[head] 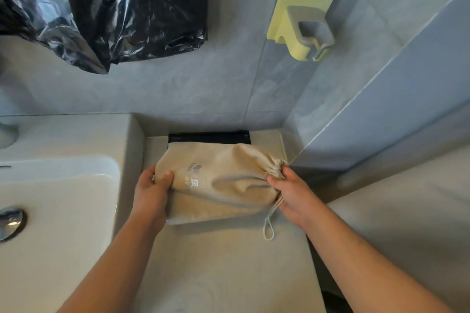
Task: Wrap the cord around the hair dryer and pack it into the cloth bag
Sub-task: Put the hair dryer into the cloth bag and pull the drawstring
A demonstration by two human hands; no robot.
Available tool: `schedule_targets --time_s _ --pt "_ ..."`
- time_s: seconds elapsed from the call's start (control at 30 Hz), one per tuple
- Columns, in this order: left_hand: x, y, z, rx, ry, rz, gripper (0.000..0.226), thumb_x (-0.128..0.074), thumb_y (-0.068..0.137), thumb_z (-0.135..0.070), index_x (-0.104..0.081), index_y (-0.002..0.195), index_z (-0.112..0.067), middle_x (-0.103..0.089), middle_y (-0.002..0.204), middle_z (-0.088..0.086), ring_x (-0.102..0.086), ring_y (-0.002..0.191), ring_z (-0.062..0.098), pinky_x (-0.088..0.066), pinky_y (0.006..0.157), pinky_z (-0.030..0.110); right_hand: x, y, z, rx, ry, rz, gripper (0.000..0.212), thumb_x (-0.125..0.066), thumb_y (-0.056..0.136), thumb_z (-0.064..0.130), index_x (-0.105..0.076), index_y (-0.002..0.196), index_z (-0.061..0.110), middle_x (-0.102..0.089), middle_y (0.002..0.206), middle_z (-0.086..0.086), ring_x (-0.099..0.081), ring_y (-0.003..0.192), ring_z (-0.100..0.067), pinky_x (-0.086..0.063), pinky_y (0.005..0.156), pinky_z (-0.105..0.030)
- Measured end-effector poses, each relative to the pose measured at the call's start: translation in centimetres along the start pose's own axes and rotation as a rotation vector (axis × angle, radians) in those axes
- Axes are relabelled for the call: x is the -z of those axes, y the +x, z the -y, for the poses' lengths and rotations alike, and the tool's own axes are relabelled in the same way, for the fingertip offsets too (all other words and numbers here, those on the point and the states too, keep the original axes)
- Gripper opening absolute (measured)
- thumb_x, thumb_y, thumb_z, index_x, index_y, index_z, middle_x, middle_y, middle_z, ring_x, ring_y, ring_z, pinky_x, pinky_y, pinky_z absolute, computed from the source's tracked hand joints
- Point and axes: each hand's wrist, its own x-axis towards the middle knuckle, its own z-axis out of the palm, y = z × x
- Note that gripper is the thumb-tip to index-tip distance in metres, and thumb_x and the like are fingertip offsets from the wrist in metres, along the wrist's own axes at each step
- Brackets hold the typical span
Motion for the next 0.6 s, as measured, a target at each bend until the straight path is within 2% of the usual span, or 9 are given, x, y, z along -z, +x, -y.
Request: schedule_targets --time_s 0.07,0.13,0.27,0.37,0.47,0.6 --pt "-0.9 2.0 -0.5 -0.013 -0.003 -0.014 0.012 -0.059 0.097 -0.019 -0.058 0.109 -0.02 -0.066 0.107 0.008 -0.063 0.095 0.027 -0.054 0.083 0.043 -0.7 2.2 0.8 -0.01 0.01 -0.006 0.034 -0.055 0.095 0.004 -0.059 0.122 0.023 -0.07 0.117 -0.007 -0.068 0.105 -0.026 -0.054 0.092 -0.043" --pt "-1.7 3.8 -0.8 -0.015 -0.013 -0.038 0.008 -0.058 0.098 -0.016 -0.058 0.105 -0.019 -0.065 0.103 0.007 -0.061 0.093 0.025 -0.053 0.083 0.04 -1.3 4.2 1.3 -0.01 0.011 -0.006 0.035 -0.055 0.094 0.003 -0.058 0.125 0.021 -0.07 0.118 -0.007 -0.067 0.107 -0.027 -0.052 0.096 -0.045" --pt "-2.4 6.5 -0.8 0.001 -0.054 -0.073 0.023 -0.057 0.098 -0.012 -0.055 0.12 -0.015 -0.064 0.107 0.009 -0.06 0.092 0.023 -0.052 0.088 0.04 -2.4 7.3 1.6 -0.016 -0.007 -0.035 0.042 -0.057 0.093 0.004 -0.055 0.132 0.019 -0.069 0.121 -0.007 -0.066 0.108 -0.026 -0.05 0.099 -0.047" --pt "-2.5 7.5 -0.4 0.006 -0.043 -0.074 0.028 -0.055 0.099 -0.01 -0.053 0.126 -0.015 -0.064 0.11 0.01 -0.061 0.088 0.02 -0.051 0.088 0.04 -2.9 8.4 1.5 -0.026 -0.024 -0.049 0.035 -0.057 0.093 0.004 -0.06 0.124 0.021 -0.071 0.114 -0.006 -0.068 0.103 -0.025 -0.053 0.094 -0.044" --pt "-2.4 8.1 0.0 0.011 0.01 -0.073 0.033 -0.055 0.099 -0.012 -0.053 0.131 -0.019 -0.064 0.117 0.009 -0.062 0.1 0.024 -0.052 0.095 0.045 -2.8 8.7 1.4 -0.061 -0.016 -0.048 0.027 -0.058 0.093 0.005 -0.065 0.106 0.028 -0.074 0.106 -0.004 -0.07 0.097 -0.025 -0.055 0.089 -0.045" --pt "-2.4 8.4 0.0 -0.036 0.116 -0.09 0.041 -0.057 0.098 -0.015 -0.049 0.138 -0.02 -0.061 0.12 0.004 -0.06 0.106 0.024 -0.05 0.098 0.042 -2.5 9.0 1.4 -0.074 -0.012 -0.037 0.026 -0.059 0.093 0.007 -0.066 0.103 0.029 -0.075 0.106 -0.003 -0.071 0.098 -0.025 -0.055 0.089 -0.046"
